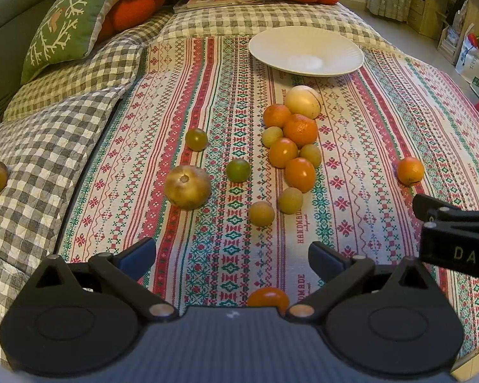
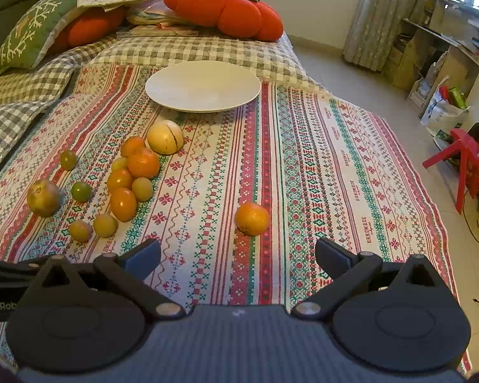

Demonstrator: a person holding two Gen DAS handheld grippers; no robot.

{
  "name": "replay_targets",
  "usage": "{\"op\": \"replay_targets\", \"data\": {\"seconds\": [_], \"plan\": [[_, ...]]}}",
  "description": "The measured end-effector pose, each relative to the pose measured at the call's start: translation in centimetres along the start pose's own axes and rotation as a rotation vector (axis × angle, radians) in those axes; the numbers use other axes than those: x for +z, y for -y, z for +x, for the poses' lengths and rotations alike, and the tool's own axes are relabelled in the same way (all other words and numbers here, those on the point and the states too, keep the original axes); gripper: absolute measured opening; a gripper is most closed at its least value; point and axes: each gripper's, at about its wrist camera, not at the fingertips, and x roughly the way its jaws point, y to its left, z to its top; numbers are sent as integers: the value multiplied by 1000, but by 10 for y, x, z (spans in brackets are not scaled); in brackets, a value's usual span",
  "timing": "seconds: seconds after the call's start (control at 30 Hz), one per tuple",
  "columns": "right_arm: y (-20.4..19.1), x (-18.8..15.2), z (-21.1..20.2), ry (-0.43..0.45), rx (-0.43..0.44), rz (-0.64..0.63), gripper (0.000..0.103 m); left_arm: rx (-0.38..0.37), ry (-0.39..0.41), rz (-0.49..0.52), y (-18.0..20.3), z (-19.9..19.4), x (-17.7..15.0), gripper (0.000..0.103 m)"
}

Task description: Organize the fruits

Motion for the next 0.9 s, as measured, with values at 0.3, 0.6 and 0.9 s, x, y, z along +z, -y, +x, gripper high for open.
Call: {"op": "replay_targets", "data": {"seconds": [0.3,0.6,0.9], "plan": [[0,0,0,1,9,1,103,3,1,1,-1,0,0,87],[0,-1,-1,2,9,3,103,5,0,1,-2,1,0,87],[0,-1,0,1,10,-1,103,8,1,1,-2,1,1,87]]}}
